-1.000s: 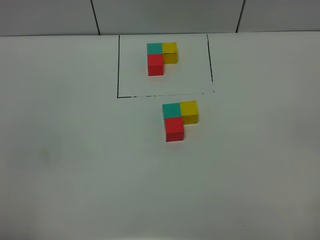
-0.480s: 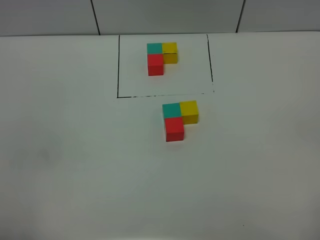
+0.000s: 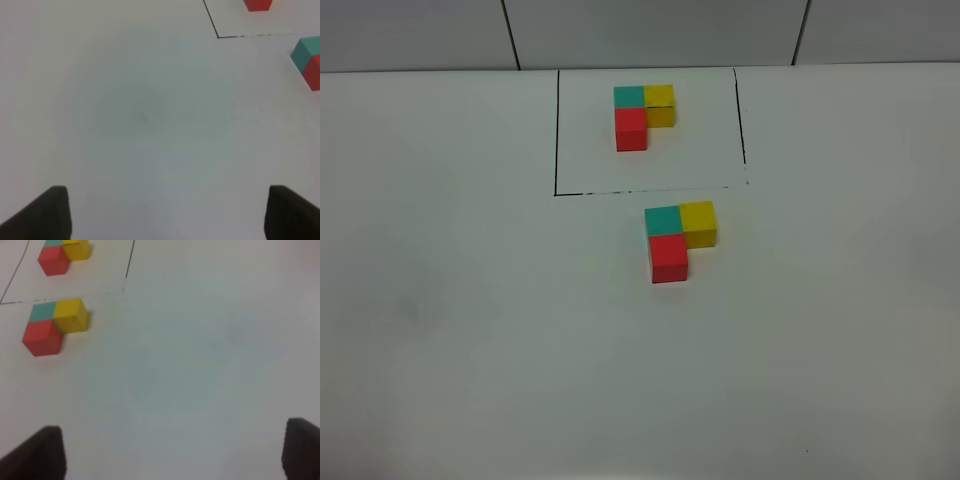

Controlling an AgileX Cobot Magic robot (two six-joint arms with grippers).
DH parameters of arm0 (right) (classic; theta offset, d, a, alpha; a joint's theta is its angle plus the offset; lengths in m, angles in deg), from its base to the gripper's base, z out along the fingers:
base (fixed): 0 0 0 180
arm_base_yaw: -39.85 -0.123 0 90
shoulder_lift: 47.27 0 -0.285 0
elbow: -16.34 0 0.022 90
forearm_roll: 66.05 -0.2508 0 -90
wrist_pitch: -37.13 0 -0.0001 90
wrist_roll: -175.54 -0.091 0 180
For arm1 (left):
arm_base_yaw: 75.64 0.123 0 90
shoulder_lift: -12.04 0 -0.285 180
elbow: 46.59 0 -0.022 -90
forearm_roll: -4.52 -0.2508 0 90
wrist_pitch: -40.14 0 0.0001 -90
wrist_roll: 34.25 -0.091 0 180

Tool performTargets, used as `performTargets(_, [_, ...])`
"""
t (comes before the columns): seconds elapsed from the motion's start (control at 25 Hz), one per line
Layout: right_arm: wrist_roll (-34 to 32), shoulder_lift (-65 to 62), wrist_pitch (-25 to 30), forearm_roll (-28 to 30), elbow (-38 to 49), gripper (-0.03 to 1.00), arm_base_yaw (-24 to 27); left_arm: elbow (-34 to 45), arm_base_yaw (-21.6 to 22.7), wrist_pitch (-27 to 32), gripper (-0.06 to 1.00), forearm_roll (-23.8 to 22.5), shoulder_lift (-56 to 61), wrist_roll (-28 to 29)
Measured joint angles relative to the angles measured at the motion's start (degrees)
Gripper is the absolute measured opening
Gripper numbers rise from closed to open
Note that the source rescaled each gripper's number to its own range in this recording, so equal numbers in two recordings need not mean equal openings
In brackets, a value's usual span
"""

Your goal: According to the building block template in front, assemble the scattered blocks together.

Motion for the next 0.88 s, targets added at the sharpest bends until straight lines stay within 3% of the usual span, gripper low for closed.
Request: performTargets(0.88, [0.00, 0.00, 0.00, 0.00, 0.00, 0.75, 0.00, 0.00, 0.00, 0.00, 0.71, 0.00, 0.00, 0.00])
